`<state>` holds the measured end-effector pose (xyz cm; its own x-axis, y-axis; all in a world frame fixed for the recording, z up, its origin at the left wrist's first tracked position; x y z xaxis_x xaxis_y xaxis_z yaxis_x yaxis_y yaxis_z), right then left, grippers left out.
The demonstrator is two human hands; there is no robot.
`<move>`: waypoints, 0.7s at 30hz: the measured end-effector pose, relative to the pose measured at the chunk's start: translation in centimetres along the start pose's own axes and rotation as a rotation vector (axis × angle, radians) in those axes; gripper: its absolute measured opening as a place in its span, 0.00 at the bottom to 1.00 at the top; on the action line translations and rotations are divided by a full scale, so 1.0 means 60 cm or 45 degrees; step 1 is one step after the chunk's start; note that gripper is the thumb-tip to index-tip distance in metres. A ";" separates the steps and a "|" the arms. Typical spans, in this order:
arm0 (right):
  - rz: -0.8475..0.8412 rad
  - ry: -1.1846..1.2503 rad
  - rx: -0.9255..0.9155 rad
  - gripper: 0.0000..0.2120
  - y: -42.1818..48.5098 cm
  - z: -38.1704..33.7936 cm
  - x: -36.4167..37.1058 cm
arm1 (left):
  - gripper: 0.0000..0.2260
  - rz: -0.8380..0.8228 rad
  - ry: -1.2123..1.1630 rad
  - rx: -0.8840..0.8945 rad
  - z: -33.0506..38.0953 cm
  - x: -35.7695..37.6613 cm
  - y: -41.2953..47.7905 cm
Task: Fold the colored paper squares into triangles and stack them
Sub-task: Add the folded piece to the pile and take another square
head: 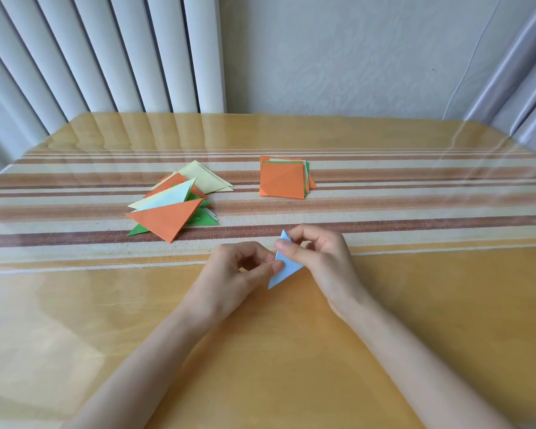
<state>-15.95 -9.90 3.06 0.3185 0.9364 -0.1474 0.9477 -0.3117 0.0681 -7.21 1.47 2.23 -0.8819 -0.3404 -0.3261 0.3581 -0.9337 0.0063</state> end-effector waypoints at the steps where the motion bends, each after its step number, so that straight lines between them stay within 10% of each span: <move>1: 0.015 -0.004 0.007 0.05 -0.001 0.001 -0.002 | 0.06 -0.003 -0.008 -0.006 0.001 0.002 0.000; 7: 0.364 0.148 -0.082 0.06 -0.005 -0.006 -0.052 | 0.08 0.028 0.010 -0.093 -0.003 0.010 -0.010; 13: -0.077 -0.008 0.038 0.10 -0.006 0.000 0.013 | 0.09 0.387 -0.467 -0.034 0.009 -0.021 -0.014; 21: -0.033 -0.100 0.005 0.06 -0.003 -0.006 -0.002 | 0.11 0.348 -0.415 -0.097 0.007 -0.025 -0.015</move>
<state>-16.15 -9.93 3.45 0.2940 0.9287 -0.2260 0.9557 -0.2881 0.0594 -6.35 2.77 3.10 -0.7979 -0.6027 -0.0065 0.6027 -0.7977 -0.0227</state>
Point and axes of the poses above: each hand's wrist, its own y-axis towards the middle knuckle, its own x-axis out of the palm, z = x × y, the point moved 5 cm from there along y, towards the middle knuckle, and after that the axes turned 15 degrees about -z, right-handed, at the moved point
